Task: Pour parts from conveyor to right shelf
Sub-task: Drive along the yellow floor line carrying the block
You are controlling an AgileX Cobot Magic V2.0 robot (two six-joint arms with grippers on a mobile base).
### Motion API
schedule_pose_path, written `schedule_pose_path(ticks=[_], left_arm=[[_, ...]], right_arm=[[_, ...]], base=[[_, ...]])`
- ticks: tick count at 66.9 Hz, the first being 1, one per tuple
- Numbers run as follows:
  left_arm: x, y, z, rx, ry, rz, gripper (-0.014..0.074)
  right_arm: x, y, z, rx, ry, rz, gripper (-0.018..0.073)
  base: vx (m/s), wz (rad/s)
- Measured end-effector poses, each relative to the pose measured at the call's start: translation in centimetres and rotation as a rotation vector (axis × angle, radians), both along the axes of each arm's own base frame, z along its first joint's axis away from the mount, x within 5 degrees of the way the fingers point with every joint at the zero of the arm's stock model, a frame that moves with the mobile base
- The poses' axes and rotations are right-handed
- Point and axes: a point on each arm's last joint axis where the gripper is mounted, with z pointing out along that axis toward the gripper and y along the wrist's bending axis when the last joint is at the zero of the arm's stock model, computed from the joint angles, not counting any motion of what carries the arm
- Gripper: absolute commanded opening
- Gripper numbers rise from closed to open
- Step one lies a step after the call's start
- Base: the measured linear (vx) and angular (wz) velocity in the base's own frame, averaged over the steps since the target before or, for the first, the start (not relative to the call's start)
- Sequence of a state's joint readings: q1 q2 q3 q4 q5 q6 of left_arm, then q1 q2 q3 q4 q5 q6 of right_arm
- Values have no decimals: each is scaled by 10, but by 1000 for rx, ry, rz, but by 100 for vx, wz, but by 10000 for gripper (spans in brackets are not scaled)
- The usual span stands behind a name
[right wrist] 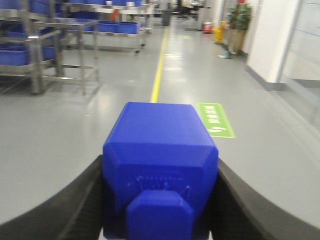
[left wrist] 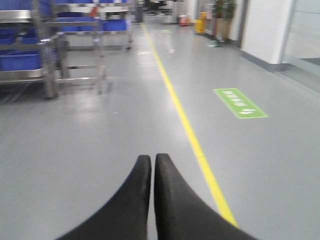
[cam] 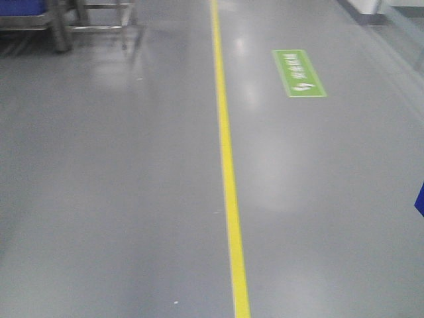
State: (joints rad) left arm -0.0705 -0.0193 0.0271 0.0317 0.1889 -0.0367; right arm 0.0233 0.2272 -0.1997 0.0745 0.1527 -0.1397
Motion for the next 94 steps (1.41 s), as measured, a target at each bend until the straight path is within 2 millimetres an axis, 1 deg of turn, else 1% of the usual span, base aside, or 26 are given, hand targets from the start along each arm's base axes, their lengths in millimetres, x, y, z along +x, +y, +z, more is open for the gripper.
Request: schedule_pose_path(ticks=[18,43,63,94], left_arm=[[0,0,0,0,0,0,-6],[0,0,0,0,0,0,-6],[0,0,0,0,0,0,-6],[0,0,0,0,0,0,-6]], right_arm=[[0,0,0,0,0,0,-2],[0,0,0,0,0,0,-2],[0,0,0,0,0,0,-2],[0,0,0,1,0,0,-2]], base=[[10,-54],[16,-15],[32,9],[47,31]])
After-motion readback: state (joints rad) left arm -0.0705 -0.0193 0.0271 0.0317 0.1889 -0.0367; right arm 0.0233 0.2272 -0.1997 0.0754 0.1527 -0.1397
